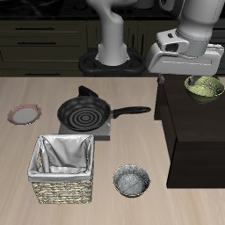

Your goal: Place the green bowl on the plate

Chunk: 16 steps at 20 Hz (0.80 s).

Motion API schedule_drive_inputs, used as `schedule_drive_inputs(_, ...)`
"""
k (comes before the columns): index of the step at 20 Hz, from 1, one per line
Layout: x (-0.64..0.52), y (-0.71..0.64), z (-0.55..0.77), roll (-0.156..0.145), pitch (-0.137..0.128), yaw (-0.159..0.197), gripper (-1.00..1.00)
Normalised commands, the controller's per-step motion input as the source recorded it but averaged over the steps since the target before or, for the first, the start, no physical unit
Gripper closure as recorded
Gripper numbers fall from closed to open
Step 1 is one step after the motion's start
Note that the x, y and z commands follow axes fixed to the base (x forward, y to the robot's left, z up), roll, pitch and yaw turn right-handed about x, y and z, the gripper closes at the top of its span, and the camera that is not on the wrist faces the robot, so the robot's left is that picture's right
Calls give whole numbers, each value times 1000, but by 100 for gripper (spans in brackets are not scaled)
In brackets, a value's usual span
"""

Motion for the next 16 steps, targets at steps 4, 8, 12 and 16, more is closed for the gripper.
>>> schedule_drive_inputs(4, 37, 32, -366, 2, 69, -13, -100)
schedule_drive_inputs(8, -23, 154, -329, 83, 17, 20, -100)
schedule_drive_inputs(12, -94, 128, -446, 102, 34, 19, 100)
schedule_drive_inputs(16, -36, 46, -53, 45, 15, -6, 100)
